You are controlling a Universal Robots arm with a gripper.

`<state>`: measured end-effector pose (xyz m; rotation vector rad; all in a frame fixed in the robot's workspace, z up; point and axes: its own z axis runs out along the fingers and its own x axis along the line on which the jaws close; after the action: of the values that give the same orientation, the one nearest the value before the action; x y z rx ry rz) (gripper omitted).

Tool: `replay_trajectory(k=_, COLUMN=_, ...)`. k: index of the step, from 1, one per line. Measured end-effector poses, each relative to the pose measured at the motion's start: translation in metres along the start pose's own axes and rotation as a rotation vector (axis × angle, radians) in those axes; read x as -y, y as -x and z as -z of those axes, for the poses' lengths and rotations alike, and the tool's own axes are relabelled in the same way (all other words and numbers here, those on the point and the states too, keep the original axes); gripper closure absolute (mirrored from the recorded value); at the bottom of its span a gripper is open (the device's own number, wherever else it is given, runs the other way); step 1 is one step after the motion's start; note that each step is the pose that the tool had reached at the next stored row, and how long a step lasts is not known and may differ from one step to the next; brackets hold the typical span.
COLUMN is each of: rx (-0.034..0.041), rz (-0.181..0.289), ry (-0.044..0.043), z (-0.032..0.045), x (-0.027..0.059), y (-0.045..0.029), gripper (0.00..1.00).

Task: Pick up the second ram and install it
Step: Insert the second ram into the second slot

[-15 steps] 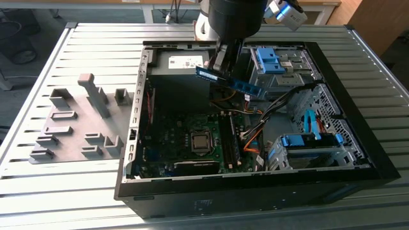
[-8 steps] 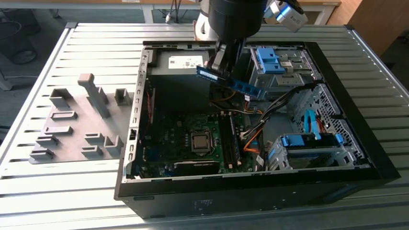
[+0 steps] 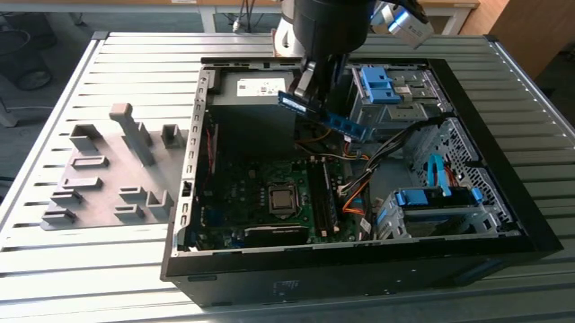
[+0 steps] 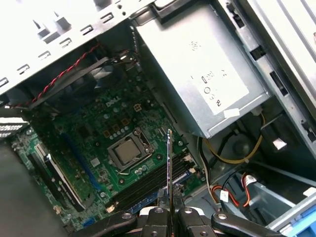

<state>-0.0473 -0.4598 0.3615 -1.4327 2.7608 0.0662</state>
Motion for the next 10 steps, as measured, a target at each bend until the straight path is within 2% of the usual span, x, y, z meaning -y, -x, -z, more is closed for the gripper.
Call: replay_trajectory(k=10, rx=0.0029, rz=-0.13, ry=-0.0061, z=-0.0005, x=0.0, y=0.0, gripper=0.86)
